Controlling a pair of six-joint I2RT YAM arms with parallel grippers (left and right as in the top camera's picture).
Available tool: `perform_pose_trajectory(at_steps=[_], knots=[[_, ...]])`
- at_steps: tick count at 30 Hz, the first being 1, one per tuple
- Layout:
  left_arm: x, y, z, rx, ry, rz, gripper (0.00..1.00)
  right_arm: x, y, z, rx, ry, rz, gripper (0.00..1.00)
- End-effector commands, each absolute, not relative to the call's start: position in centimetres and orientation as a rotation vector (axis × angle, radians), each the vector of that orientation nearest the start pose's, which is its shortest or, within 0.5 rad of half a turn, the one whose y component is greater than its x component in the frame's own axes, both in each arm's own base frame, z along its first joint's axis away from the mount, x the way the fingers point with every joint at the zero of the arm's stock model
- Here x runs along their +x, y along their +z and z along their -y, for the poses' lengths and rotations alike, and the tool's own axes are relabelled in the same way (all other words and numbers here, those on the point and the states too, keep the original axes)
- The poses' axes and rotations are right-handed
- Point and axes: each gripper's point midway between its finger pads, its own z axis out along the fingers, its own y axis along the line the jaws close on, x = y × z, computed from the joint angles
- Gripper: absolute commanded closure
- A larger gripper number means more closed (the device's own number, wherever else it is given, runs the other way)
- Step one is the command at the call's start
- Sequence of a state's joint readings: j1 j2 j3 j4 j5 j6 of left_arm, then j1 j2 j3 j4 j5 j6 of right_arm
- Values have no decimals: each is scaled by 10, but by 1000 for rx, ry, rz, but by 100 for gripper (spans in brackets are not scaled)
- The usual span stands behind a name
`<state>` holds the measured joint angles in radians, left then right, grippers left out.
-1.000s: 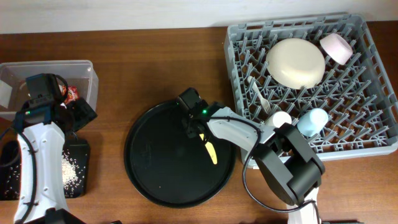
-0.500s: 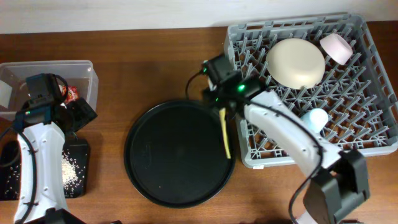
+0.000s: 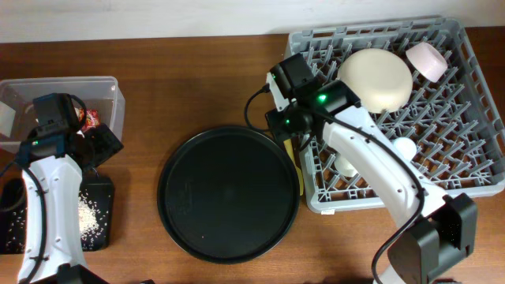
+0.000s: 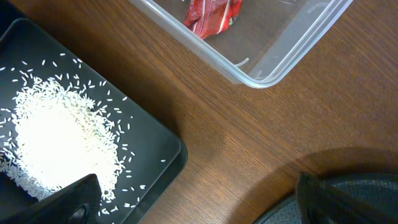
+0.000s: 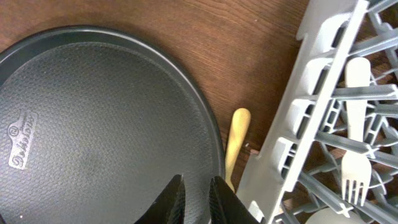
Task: Sort waste into correct bins and load items into the dishwasher rack
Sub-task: 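Lift the yellow spoon and carry it toward the rack's front edge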
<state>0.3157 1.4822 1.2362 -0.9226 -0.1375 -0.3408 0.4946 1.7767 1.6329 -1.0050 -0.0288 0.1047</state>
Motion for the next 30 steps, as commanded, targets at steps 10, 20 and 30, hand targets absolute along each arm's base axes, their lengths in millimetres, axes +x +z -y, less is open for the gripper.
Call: perform_pose_trajectory(at_steps=[10, 20, 30], knots=[[322, 153, -130, -933, 173, -2558, 1, 399, 65, -184, -547, -168, -2841, 86], [322, 153, -130, -932, 173, -2558, 1, 397, 57, -168, -521, -208, -2879, 86], [322, 153, -130, -933, 173, -2558, 1, 387, 24, -177, -586, -239, -2940, 86]])
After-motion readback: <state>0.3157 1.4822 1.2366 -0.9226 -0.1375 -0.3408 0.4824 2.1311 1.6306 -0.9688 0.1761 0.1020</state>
